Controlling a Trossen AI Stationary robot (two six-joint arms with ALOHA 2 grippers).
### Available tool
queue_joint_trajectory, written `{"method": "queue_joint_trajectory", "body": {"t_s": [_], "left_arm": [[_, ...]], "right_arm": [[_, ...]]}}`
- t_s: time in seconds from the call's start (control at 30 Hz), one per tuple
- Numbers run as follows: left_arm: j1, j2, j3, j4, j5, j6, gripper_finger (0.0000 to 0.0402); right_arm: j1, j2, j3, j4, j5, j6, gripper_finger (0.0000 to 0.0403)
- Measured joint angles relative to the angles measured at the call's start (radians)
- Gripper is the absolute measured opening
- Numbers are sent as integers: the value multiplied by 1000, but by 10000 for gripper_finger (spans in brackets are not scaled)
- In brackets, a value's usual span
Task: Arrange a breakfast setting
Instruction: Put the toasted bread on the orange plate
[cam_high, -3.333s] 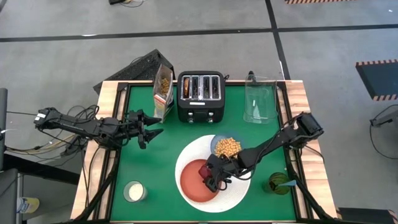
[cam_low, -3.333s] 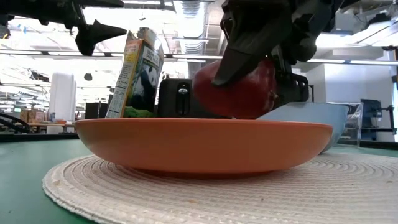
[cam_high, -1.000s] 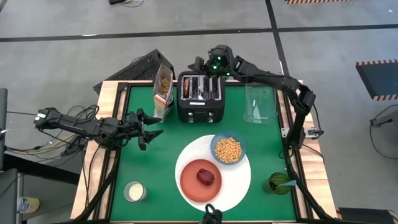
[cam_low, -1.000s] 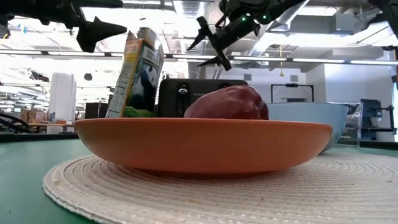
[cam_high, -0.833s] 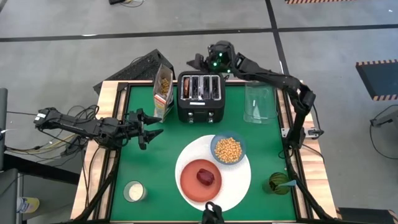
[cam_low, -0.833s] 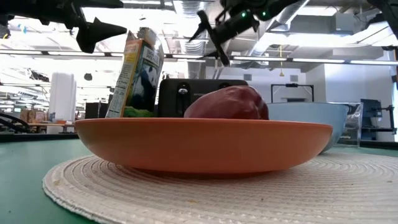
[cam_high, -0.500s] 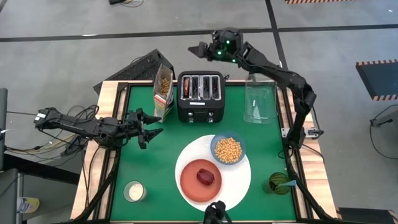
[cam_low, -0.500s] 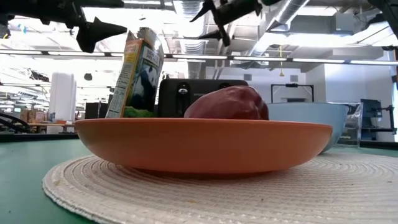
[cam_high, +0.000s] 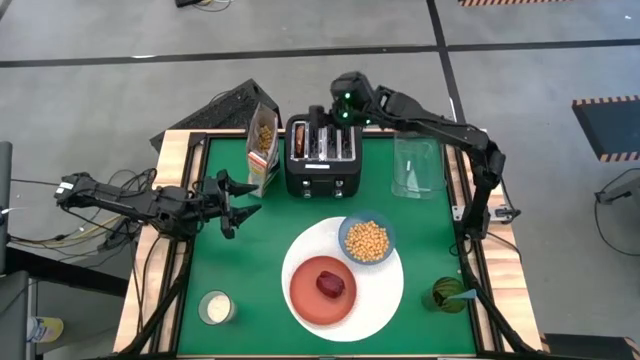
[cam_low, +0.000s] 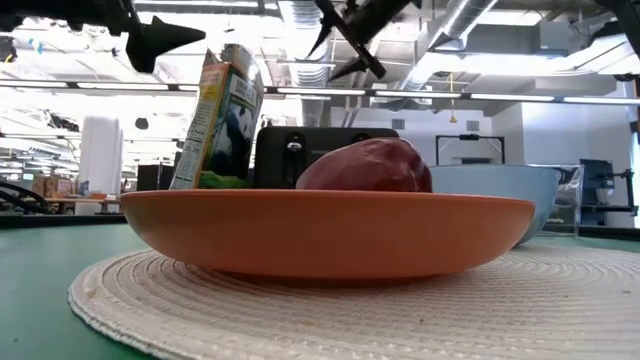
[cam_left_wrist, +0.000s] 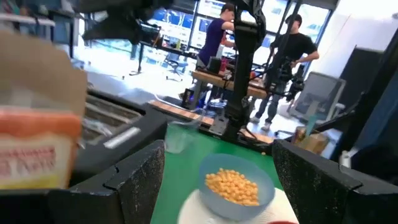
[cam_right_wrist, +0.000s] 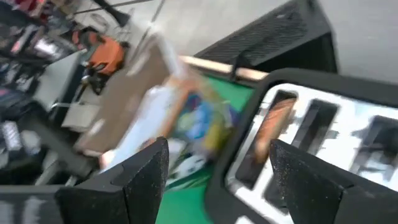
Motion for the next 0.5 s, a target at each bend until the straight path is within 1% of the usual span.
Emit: {"method": "queue_joint_trajectory", "body": {"t_s": [0.17,0.23,0.33,0.43,0.5], "left_arm": [[0,0,105,-141,-76,111,283],[0,0,153,-211,-84,155,283],[0,0,227,-302,-98,202,283],[0,0,307,-372,-122,222,283],[0,0,359,-429,-145,229,283]], "right_arm": [[74,28,1,12,88,-23,297],[82,47,-2,5,96,4,297],[79,90,2,58,102,44,297],[64,155,1,103,102,89,297],[52,188,-2,102,102,121,297]]}}
